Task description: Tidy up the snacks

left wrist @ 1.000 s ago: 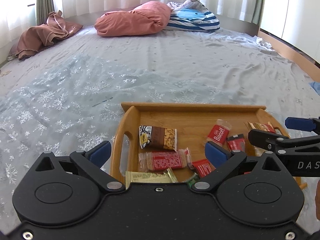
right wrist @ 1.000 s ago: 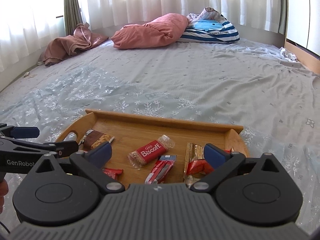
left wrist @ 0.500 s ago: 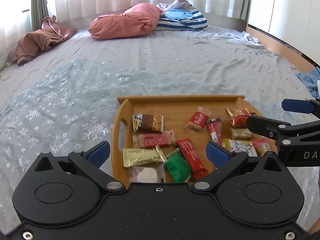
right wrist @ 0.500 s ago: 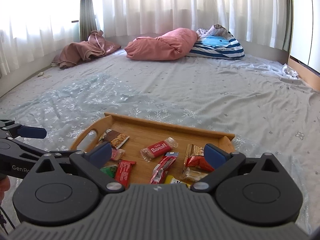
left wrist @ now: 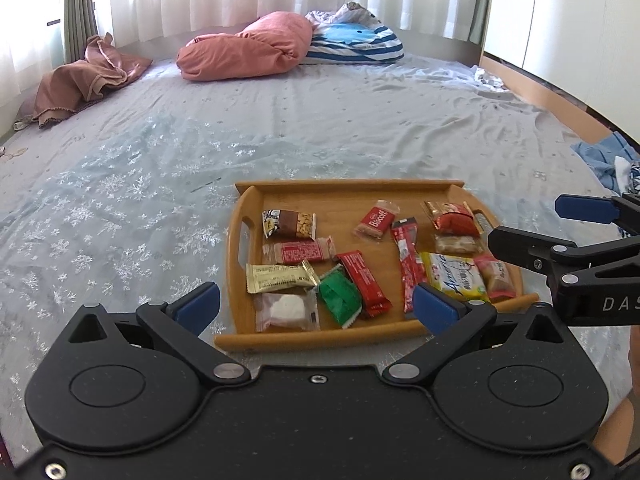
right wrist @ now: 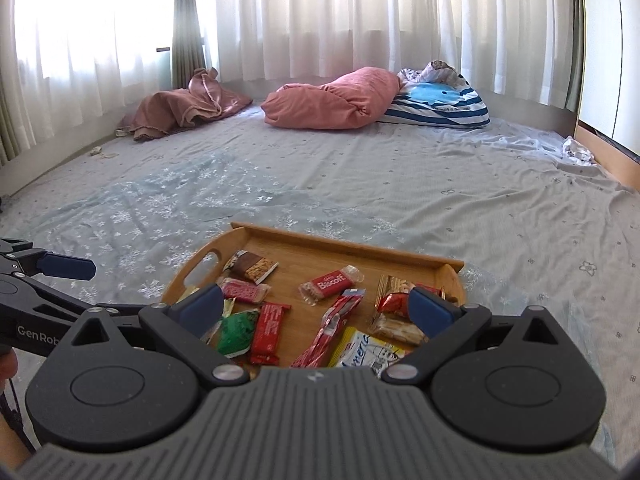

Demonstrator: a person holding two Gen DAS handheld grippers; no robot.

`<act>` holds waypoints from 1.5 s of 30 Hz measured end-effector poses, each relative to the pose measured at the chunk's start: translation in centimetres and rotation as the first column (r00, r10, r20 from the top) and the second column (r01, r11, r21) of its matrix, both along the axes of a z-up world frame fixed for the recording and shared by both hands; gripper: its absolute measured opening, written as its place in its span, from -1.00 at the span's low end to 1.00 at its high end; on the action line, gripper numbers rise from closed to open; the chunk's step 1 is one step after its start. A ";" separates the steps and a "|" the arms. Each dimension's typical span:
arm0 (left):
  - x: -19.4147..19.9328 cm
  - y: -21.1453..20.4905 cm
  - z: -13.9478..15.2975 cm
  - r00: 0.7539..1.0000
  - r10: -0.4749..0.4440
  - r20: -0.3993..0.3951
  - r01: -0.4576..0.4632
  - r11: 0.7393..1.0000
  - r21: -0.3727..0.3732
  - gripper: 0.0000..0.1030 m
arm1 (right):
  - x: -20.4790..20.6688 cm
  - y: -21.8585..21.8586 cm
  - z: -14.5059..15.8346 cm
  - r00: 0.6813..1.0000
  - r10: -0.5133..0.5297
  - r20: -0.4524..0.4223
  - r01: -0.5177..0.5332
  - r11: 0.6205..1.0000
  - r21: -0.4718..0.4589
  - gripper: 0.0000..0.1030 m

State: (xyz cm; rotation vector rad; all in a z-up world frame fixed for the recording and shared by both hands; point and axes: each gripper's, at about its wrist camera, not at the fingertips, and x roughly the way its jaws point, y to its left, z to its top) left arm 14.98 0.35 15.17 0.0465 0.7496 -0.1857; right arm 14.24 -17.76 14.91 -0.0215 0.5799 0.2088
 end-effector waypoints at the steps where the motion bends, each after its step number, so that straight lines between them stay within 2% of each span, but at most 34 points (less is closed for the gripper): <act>1: -0.4 0.1 0.2 1.000 -0.002 0.001 0.002 1.000 -0.004 0.99 | -0.5 0.0 0.1 1.000 0.002 0.003 -0.002 1.000 0.003 1.00; 6: -2.5 0.2 0.5 1.000 -0.007 -0.001 0.007 1.000 -0.022 0.99 | -2.3 -0.1 0.7 1.000 0.008 0.015 -0.008 1.000 0.020 1.00; 10: -4.2 0.1 0.4 1.000 -0.010 0.019 0.010 1.000 -0.006 0.99 | -3.9 -0.1 0.6 1.000 0.007 0.027 -0.007 1.000 0.023 1.00; 18: -7.6 -0.8 -1.7 0.999 -0.034 0.041 0.032 0.999 0.039 0.99 | -6.5 -0.5 -1.1 0.999 -0.019 0.033 0.018 0.999 0.030 1.00; 21: -8.4 -1.0 -2.7 0.999 -0.022 0.045 0.021 0.999 0.034 0.99 | -7.2 -0.6 -2.0 0.999 -0.033 0.037 0.032 0.999 0.024 1.00; 27: -9.2 -1.3 -4.7 0.999 0.002 0.032 -0.002 1.000 0.016 0.99 | -8.5 -0.4 -3.9 0.998 -0.053 0.047 0.053 0.998 -0.015 1.00; 37: -9.2 -0.5 -8.1 0.998 0.061 -0.012 -0.061 0.998 -0.030 0.99 | -9.4 -1.1 -6.8 0.995 -0.099 0.028 0.099 0.995 -0.013 1.00; 45: -8.7 -0.2 -11.0 0.995 0.100 -0.023 -0.100 0.995 -0.005 0.99 | -9.4 -1.2 -10.0 0.991 -0.133 -0.011 0.132 0.991 -0.033 1.00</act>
